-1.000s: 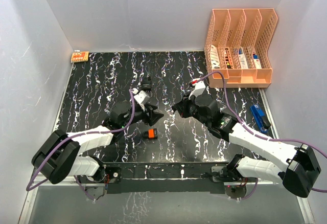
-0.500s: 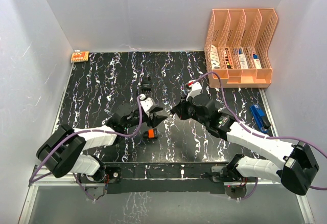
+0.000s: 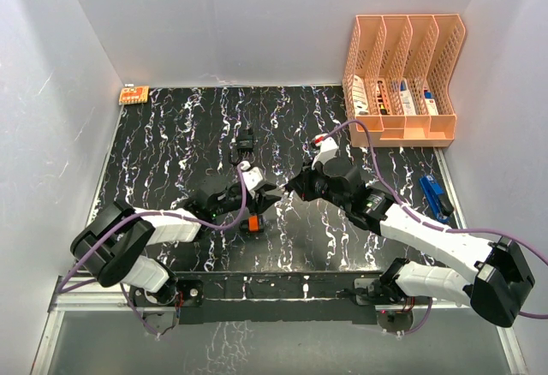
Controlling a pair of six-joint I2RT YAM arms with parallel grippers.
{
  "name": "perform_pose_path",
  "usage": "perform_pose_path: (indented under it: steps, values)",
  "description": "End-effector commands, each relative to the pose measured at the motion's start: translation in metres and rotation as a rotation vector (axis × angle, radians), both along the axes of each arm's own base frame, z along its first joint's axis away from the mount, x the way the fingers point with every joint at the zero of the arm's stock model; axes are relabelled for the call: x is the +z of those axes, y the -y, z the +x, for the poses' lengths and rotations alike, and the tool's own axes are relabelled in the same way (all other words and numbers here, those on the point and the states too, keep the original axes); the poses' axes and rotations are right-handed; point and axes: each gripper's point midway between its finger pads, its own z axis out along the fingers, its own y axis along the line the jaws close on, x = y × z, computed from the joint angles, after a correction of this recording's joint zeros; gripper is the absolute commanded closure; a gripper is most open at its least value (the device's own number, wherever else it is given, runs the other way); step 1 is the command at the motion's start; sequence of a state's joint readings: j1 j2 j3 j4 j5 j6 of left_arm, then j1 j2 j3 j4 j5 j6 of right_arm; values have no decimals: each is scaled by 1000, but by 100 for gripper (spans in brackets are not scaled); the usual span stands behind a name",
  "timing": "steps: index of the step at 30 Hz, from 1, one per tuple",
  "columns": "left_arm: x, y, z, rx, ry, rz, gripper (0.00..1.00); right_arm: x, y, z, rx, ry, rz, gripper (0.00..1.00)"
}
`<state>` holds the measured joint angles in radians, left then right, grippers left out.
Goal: Unlock with the key
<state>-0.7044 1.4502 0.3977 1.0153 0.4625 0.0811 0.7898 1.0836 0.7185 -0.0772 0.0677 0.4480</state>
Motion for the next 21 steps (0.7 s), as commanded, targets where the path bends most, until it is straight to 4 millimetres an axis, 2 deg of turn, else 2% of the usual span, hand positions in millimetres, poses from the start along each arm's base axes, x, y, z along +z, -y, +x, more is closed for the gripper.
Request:
perform_pose_path:
  steps: [1, 13, 17, 21]
  values:
    - [29, 10, 6, -24, 99, -54, 63, 34, -9, 6, 19, 76, 75, 100]
    - [32, 11, 12, -15, 135, -35, 72, 30, -11, 4, 34, 68, 78, 100]
    - [32, 12, 11, -26, 135, -34, 80, 29, -12, 4, 37, 66, 76, 100]
    - [32, 13, 8, -38, 132, -33, 92, 29, -11, 5, 26, 67, 76, 100]
